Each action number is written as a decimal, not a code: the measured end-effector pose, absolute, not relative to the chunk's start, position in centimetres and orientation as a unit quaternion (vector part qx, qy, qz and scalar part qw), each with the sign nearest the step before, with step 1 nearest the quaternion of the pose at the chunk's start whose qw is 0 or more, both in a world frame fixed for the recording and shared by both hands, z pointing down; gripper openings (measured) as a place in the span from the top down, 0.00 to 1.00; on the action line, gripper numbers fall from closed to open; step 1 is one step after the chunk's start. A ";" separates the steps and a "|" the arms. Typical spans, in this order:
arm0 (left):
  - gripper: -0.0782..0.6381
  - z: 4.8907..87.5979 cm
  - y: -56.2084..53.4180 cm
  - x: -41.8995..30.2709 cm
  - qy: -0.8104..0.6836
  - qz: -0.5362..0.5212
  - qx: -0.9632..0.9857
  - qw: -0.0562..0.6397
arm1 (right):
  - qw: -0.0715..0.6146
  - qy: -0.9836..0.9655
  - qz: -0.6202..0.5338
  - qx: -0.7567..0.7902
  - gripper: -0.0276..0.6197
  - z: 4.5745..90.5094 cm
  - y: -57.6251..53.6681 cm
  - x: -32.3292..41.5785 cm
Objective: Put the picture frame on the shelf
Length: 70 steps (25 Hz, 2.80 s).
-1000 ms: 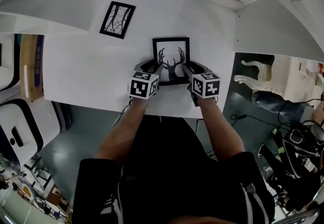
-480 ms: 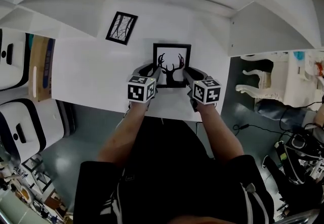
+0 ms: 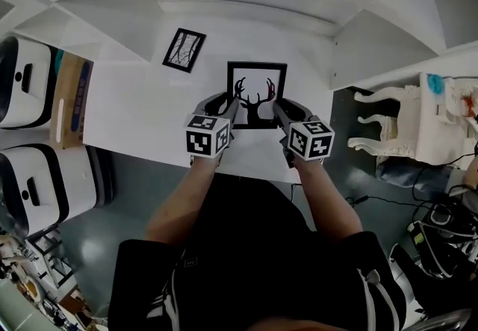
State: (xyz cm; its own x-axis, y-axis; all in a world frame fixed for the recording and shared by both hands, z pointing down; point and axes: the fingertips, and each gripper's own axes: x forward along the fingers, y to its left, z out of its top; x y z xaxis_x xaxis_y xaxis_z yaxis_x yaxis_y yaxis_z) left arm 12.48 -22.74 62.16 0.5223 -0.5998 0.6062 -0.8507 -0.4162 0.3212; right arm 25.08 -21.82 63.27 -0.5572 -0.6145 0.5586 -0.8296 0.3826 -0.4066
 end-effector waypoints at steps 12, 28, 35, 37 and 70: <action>0.75 51.9 -20.7 14.3 -0.467 0.165 0.836 0.235 | 0.106 -0.845 0.291 0.437 0.82 53.6 -20.8 27.0; 0.75 39.0 -23.1 8.4 -0.459 0.071 0.873 0.149 | 0.041 -0.857 0.179 0.481 0.82 40.0 -22.2 21.3; 0.75 34.5 -24.4 5.6 -0.424 0.044 0.898 0.109 | 0.012 -0.843 0.140 0.519 0.82 35.7 -22.2 18.2; 0.75 33.9 -24.5 4.9 -0.414 0.038 0.903 0.104 | 0.008 -0.839 0.135 0.527 0.82 35.0 -21.8 17.5; 0.75 18.4 -25.3 1.1 -0.365 -0.048 0.929 -0.028 | -0.060 -0.825 0.012 0.562 0.82 20.3 -22.5 13.5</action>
State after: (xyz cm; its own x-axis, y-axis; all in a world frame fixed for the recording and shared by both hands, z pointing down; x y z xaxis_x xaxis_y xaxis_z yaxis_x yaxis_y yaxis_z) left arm 1.15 -25.28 18.42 0.7286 -0.6759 -0.1105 -0.6814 -0.7317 -0.0170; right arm 13.48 -22.49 20.31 -0.3605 -0.9288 -0.0859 -0.9260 0.3674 -0.0869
